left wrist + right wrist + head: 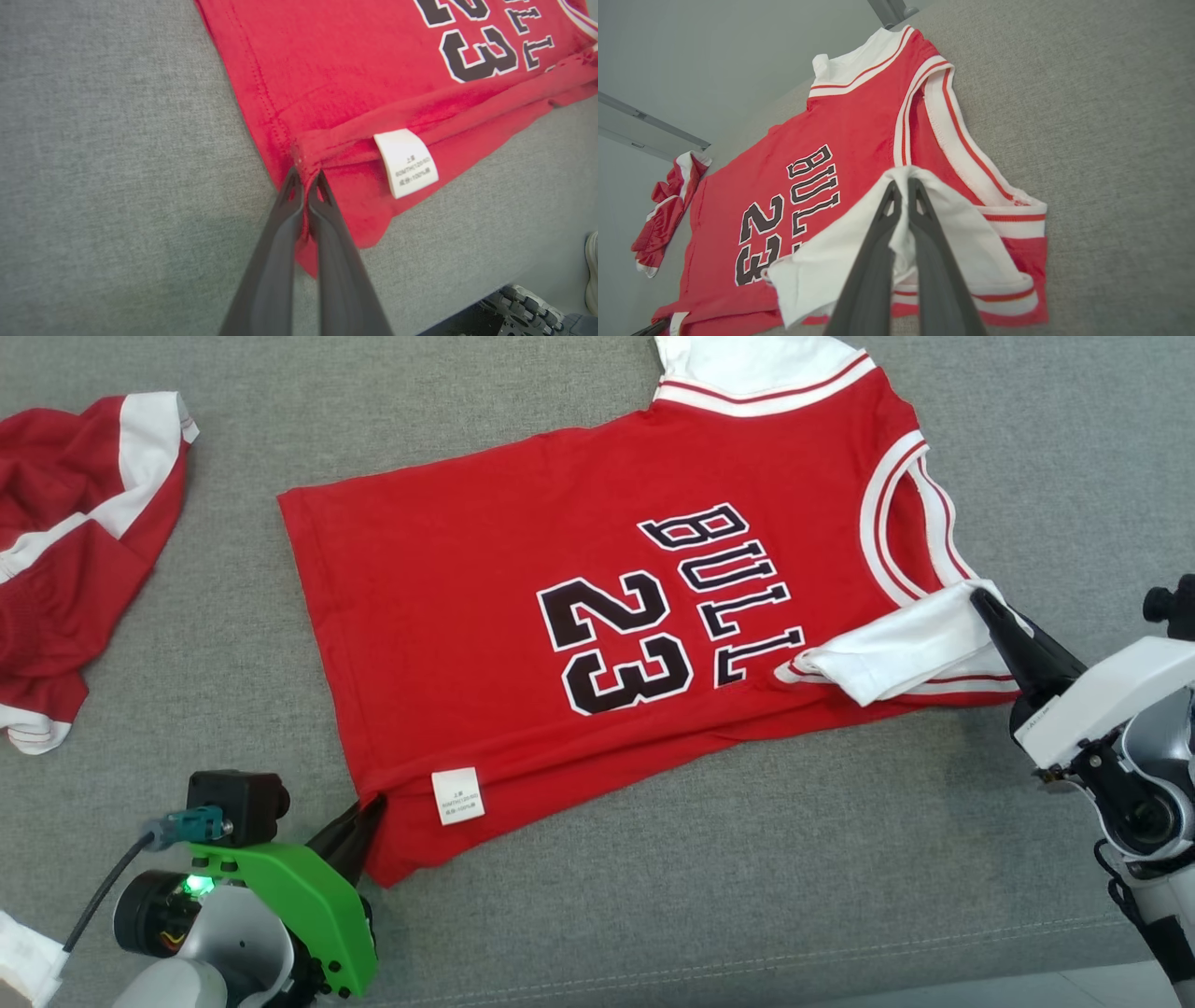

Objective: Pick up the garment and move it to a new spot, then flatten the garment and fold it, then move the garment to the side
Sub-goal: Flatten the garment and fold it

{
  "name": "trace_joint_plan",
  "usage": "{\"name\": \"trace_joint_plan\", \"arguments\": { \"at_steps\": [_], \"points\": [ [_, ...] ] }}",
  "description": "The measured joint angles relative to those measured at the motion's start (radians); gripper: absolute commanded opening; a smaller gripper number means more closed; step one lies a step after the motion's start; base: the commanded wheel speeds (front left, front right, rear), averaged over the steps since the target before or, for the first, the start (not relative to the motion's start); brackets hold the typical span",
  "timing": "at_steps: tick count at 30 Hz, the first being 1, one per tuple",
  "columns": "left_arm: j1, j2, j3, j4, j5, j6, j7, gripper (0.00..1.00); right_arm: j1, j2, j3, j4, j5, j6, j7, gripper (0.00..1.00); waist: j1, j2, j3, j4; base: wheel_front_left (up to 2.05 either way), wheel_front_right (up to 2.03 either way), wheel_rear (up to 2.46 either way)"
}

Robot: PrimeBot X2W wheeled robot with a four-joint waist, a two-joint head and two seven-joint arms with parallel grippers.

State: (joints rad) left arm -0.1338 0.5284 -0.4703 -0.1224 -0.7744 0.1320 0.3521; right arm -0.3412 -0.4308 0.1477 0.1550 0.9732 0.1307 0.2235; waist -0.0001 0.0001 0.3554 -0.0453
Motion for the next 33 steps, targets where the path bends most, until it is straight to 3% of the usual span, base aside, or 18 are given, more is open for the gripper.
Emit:
{"name": "trace_joint_plan", "arguments": {
  "at_steps": [3, 4, 5, 6, 14, 18, 23, 27, 33],
  "points": [
    [-0.025, -0.014, -0.001, 0.028, 0.000, -0.003, -0.011, 0.01, -0.035, 0.001, 0.016, 0.052, -0.021, 0.000, -0.001, 0.00, 0.0000, 0.0000, 0.002, 0.007, 0.00, 0.00, 0.00],
    [-0.028, -0.018, -0.001, 0.036, 0.000, -0.005, -0.012, 0.17, -0.044, 0.000, 0.020, 0.067, -0.033, 0.000, -0.010, 0.00, 0.0000, 0.0000, 0.001, 0.010, 0.00, 0.00, 0.00],
    [-0.028, -0.027, 0.001, 0.043, -0.003, -0.004, -0.019, 0.73, -0.051, -0.002, 0.026, 0.077, -0.047, 0.000, -0.021, 0.35, 0.0000, 0.0000, 0.001, 0.012, 0.00, 0.00, 0.00],
    [-0.028, -0.033, 0.001, 0.048, -0.014, -0.004, -0.023, 1.00, -0.057, -0.002, 0.030, 0.086, -0.052, 0.000, -0.027, 1.00, 0.0000, 0.0000, -0.001, 0.013, 0.00, 0.00, 0.00],
    [0.044, -0.050, 0.062, 0.017, -0.033, 0.042, -0.121, 1.00, -0.030, -0.077, 0.037, 0.032, -0.101, 0.000, -0.107, 1.00, 0.0000, 0.0000, -0.016, 0.020, 0.00, 0.00, 0.00],
    [0.111, -0.074, 0.069, -0.014, -0.061, 0.055, -0.138, 1.00, 0.054, -0.156, 0.040, -0.013, -0.154, 0.000, -0.078, 1.00, 0.0000, 0.0000, -0.018, 0.021, 0.00, 0.00, 0.00],
    [0.122, -0.088, 0.069, 0.002, -0.075, 0.063, -0.147, 1.00, 0.095, -0.210, 0.039, -0.029, -0.220, 0.000, -0.019, 1.00, 0.0000, 0.0000, -0.005, 0.021, 0.00, 0.00, 0.00],
    [0.103, -0.104, 0.059, 0.031, -0.081, 0.058, -0.145, 1.00, 0.096, -0.203, 0.034, -0.025, -0.253, 0.000, 0.043, 1.00, 0.0000, 0.0000, 0.011, 0.024, 0.00, 0.00, 0.00],
    [0.058, -0.121, 0.034, 0.063, -0.094, 0.017, -0.128, 1.00, 0.086, -0.177, 0.029, -0.008, -0.273, 0.000, 0.127, 1.00, 0.0000, 0.0000, 0.039, 0.040, 0.00, 0.00, 0.00]
  ]
}}
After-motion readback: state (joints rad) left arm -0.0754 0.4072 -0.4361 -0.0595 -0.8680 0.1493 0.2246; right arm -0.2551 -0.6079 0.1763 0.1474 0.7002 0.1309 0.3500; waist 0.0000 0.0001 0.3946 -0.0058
